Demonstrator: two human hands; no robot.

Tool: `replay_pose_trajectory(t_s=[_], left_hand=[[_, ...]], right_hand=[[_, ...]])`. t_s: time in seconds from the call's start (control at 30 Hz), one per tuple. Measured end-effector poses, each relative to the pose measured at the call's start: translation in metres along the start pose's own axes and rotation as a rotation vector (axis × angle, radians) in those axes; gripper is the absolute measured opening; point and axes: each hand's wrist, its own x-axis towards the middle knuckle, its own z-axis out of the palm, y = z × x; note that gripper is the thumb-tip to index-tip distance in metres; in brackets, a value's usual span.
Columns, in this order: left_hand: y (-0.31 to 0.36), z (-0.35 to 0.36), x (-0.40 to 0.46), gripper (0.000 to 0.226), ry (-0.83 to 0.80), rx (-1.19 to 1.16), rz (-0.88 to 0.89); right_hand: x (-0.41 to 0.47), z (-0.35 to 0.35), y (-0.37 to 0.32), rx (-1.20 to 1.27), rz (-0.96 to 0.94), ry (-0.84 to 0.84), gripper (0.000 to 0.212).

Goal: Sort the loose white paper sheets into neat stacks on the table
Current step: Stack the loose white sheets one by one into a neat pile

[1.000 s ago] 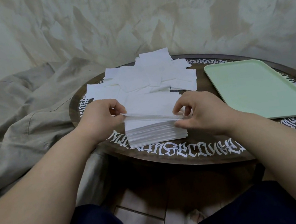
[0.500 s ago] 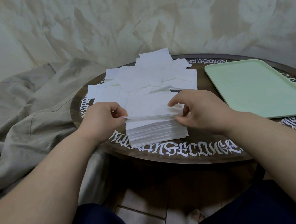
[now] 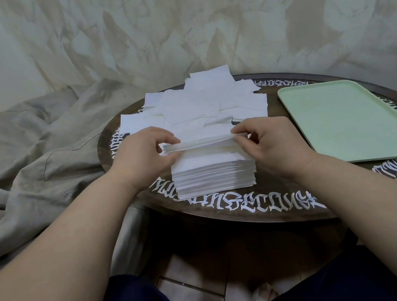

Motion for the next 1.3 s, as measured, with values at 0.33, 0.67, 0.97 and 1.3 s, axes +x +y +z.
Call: replay_pose_trajectory(t_s=[0.33, 0.67, 0.97, 1.3], left_hand=[[0.017, 0.011, 0.015, 0.016, 0.397, -0.135, 0.117], [0.019, 0.023, 0.010, 0.016, 0.076, -0.060, 0.001], [0.012, 0.024, 0.008, 0.015, -0.049, -0.058, -0.011], [0.012, 0.023, 0.008, 0.016, -0.057, -0.062, 0.050]], right_hand=[[0.008, -0.020, 0.002, -0.021, -0.214, 0.334, 0.007], [-0.014, -0.035, 0.011, -0.018, 0.071, -0.153, 0.004], [-0.016, -0.034, 0.015, -0.097, 0.096, -0.255, 0.006], [-0.012, -0.033, 0.010, -0.165, 0.032, -0.220, 0.006]])
